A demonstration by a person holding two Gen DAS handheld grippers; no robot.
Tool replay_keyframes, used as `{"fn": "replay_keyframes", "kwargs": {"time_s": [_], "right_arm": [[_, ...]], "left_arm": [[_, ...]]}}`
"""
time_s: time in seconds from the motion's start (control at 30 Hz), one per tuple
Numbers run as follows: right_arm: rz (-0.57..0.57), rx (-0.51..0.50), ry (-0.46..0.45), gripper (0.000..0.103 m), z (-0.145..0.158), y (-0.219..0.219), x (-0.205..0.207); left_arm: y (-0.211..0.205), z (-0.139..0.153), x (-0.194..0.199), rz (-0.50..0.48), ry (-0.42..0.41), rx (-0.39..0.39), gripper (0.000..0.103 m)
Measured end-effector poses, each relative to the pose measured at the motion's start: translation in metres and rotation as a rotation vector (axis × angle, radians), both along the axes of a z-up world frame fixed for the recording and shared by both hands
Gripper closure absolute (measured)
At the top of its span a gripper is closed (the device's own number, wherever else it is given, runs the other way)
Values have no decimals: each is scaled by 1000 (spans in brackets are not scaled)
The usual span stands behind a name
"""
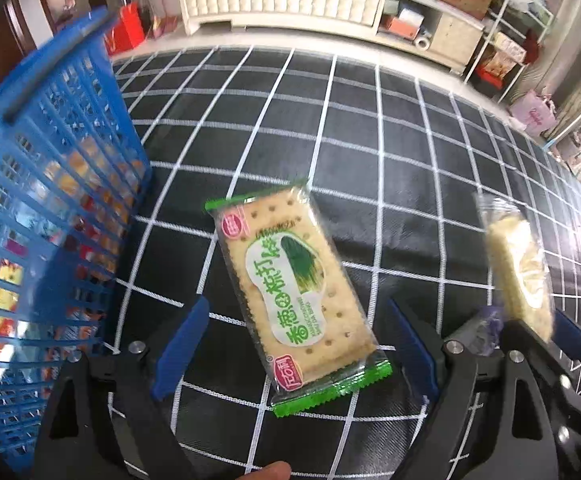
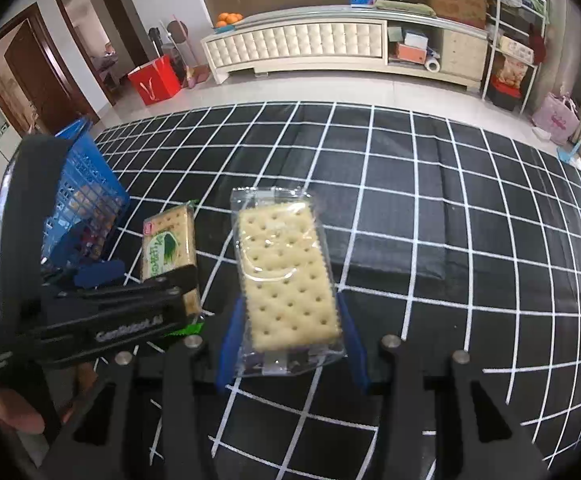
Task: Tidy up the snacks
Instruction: 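Grasp the green-labelled cracker packet with the left tool while the right tool holds its packet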
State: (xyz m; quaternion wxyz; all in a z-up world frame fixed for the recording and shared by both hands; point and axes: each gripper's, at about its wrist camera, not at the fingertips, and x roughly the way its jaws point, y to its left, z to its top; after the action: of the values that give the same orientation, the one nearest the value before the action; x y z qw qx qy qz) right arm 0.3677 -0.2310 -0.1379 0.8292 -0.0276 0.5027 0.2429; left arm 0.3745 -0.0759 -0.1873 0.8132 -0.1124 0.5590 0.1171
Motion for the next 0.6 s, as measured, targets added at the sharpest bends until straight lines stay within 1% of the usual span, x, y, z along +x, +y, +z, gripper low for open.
{"fn": "replay_keyframes", "kwargs": {"time_s": [0.07, 0.17, 0.27, 0.37, 0.53, 0.6], "right_arm": [[2, -10, 3, 52, -2, 2, -1], [12, -18, 14, 52, -6, 6, -3], [19, -23, 16, 52, -7, 7, -5], [18, -31, 20, 52, -9, 7, -6], [10, -31, 32, 52, -13, 6, -5], [8, -35, 34, 52, -14, 7, -6]], "left_arm": [[2, -4, 1, 24, 3, -3, 16], [6, -12, 4, 34, 17, 1, 16], [8, -16, 6, 46, 18, -21, 16], [9, -17, 10, 63, 13, -8, 16], [3, -20, 24, 58, 23, 28, 16], [1, -21, 22, 58, 18, 35, 16]]}}
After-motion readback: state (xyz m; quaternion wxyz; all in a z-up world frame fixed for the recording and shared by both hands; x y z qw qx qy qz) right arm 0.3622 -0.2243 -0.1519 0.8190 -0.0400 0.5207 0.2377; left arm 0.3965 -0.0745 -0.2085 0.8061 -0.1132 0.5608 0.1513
